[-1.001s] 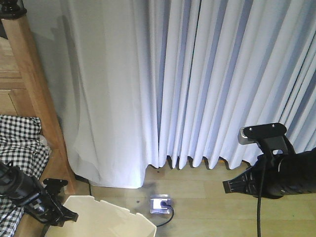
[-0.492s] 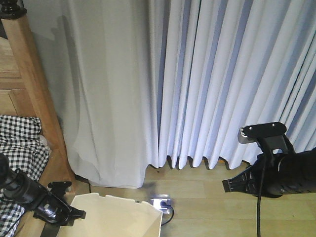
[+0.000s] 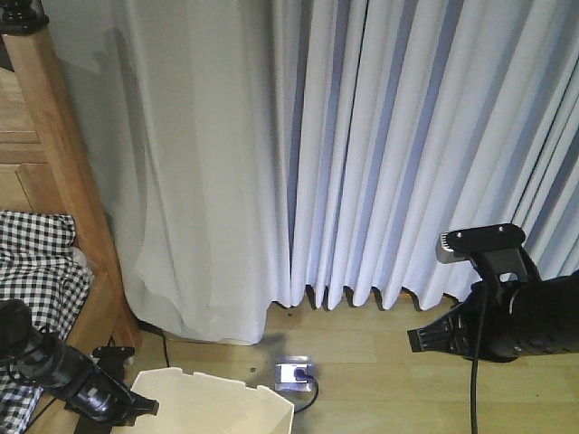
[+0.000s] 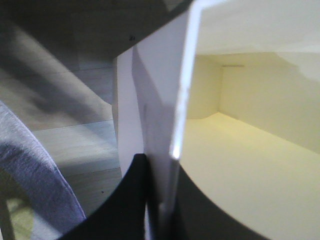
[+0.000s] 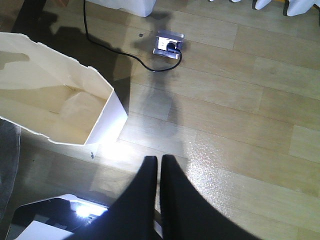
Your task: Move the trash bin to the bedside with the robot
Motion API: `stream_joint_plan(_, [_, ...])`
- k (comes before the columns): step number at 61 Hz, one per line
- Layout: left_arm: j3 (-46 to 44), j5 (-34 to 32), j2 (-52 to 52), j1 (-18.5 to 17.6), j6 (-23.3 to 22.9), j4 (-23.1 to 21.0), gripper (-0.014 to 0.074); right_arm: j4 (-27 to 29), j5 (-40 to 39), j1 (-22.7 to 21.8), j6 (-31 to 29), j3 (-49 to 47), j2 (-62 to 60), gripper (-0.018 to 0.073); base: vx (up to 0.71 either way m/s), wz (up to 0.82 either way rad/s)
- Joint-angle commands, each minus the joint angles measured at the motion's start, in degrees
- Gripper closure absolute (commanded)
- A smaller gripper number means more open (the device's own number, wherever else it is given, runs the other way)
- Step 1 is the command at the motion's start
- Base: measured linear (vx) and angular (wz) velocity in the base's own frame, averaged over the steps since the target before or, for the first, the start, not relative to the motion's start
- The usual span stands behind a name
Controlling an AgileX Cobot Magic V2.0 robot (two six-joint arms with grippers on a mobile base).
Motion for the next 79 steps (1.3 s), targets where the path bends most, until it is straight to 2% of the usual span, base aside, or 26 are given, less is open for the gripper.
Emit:
stream_joint_plan(1, [-1.3, 3.5, -3.8, -0.2, 0.3, -2.6, 0.0602, -0.4, -2.5, 0.0, -0.2, -1.6, -1.8, 0.0566, 0.00, 0.00])
stream_joint_plan(20, [-1.7, 3.7, -1.3, -0.2, 3.2, -2.5, 0.0602, -0.4, -2.6, 0.0, -0.5, -1.6, -1.8, 0.0566, 0.00, 0.00])
stream_joint_plan(33, [-1.7, 3.4, -0.7, -0.2, 3.3, -2.3, 0.0602, -0.4, -2.6, 0.0, -0.5, -1.6, -1.8, 0.0566, 0.00, 0.00])
stream_joint_plan(53, [-1.7, 6.1, -0.5, -0.2, 3.3, 1.3, 0.0564, -0.3, -2.5, 0.0, -0.2, -1.6, -1.8, 0.0566, 0.00, 0.00])
stream_joint_plan(67, [-1.7, 8.1, -0.5, -0.2, 3.3, 2.7, 0.0429, -0.3, -2.5, 0.0, -0.2, -1.6, -1.8, 0.0566, 0.00, 0.00])
stream_joint_plan(79, [-1.7, 9.5, -0.5, -0.2, 3.3, 4.3, 0.0202, -0.3, -2.5, 0.0, -0.2, -1.6, -1.8, 0.0566, 0.00, 0.00])
